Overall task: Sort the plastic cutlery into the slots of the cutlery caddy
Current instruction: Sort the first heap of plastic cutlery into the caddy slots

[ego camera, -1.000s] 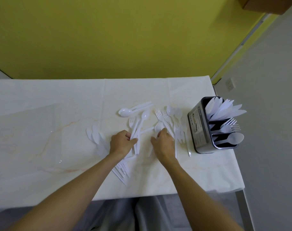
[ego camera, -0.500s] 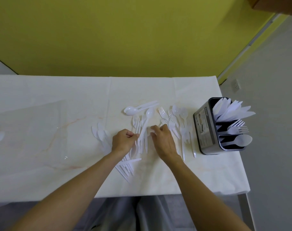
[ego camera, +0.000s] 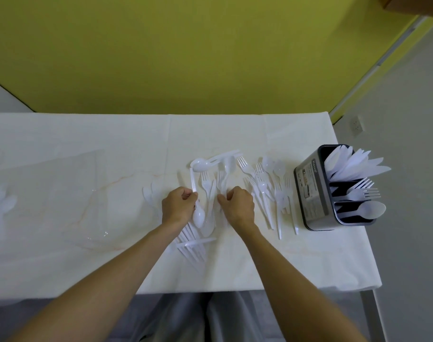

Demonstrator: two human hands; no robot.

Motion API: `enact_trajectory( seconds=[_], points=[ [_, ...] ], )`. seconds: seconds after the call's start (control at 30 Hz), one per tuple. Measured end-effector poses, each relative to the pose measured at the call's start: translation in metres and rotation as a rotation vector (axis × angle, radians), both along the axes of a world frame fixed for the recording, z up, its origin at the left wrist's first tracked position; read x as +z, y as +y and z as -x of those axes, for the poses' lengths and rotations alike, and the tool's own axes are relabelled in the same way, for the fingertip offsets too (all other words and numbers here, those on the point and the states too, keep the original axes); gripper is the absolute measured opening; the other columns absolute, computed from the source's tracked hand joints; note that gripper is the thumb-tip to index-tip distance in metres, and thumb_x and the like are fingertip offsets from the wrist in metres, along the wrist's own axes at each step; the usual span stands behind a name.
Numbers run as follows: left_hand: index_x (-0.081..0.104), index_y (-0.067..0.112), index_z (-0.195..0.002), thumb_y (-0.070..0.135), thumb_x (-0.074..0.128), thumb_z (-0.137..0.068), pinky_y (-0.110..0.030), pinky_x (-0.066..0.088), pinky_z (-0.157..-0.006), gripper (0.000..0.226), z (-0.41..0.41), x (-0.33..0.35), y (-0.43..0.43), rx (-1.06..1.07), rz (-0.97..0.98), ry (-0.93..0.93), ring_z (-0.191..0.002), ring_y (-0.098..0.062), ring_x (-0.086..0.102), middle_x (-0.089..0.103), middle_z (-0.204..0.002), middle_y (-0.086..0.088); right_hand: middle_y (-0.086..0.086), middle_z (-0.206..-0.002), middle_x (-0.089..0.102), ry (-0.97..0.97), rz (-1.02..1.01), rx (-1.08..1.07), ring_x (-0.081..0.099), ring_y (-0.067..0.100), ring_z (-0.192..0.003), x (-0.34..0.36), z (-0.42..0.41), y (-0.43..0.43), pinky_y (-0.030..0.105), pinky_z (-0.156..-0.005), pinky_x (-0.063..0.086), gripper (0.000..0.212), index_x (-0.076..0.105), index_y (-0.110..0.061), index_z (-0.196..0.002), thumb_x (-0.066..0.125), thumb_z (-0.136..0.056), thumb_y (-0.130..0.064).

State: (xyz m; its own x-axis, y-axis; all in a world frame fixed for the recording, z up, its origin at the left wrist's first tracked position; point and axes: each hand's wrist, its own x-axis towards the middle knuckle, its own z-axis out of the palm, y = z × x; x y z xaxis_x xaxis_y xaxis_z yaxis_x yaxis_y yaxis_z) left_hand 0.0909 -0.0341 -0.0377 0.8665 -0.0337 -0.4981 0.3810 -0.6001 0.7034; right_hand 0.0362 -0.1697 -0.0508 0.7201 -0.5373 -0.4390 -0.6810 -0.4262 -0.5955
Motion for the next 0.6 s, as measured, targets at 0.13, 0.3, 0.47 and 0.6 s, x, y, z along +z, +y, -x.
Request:
enact_trajectory(
  seconds=[0.13,0.3,0.47,0.6],
  points=[
    [0.065,0.019,-0.094,0.029,0.064,-0.089,-0.029,0.054,-0.077,0.011,-0.001,0.011,-0.003,0.04,0.118,-0.084,-0.079,-0.015,0.069,0.072,-0.085,0.003,-0.001,-0.052,0.041,0.052,-0.061,-0.057,0.038,0.012,-0.045,0.012,0.006,-0.022,0.021,-0.046,0.032,0.038,0.04,-0.015,-0.055,0.063,-0.085,-0.017],
    [0.064,0.018,-0.087,0.018,0.067,-0.087,-0.016,0.051,-0.07,0.003,0.007,0.028,-0.03,-0.007,0.304,-0.279,-0.072,-0.009,0.067,0.07,-0.08,0.004,0.003,-0.07,0.062,0.019,0.031,-0.174,0.056,0.014,-0.06,0.016,0.036,-0.052,0.024,-0.061,0.051,0.011,0.063,-0.008,-0.076,0.066,-0.086,-0.013],
    [0.072,0.005,-0.086,-0.008,0.065,-0.08,-0.009,0.051,-0.077,0.016,0.022,0.015,-0.054,-0.405,0.312,-0.432,-0.084,-0.009,0.068,0.073,-0.094,-0.003,0.005,-0.094,0.063,-0.081,0.14,-0.203,0.056,0.017,-0.08,0.018,0.051,-0.062,0.018,-0.059,0.038,0.019,0.062,-0.008,-0.1,0.068,-0.089,-0.021],
    [0.073,0.007,-0.094,-0.007,0.061,-0.082,-0.029,0.052,-0.092,0.022,0.028,-0.013,-0.05,-0.687,0.134,-0.447,-0.104,-0.018,0.065,0.069,-0.111,-0.005,0.007,-0.099,0.064,-0.143,0.208,-0.191,0.06,0.019,-0.083,0.017,0.053,-0.058,0.024,-0.069,0.044,0.02,0.062,-0.009,-0.108,0.064,-0.092,-0.02]
  ],
)
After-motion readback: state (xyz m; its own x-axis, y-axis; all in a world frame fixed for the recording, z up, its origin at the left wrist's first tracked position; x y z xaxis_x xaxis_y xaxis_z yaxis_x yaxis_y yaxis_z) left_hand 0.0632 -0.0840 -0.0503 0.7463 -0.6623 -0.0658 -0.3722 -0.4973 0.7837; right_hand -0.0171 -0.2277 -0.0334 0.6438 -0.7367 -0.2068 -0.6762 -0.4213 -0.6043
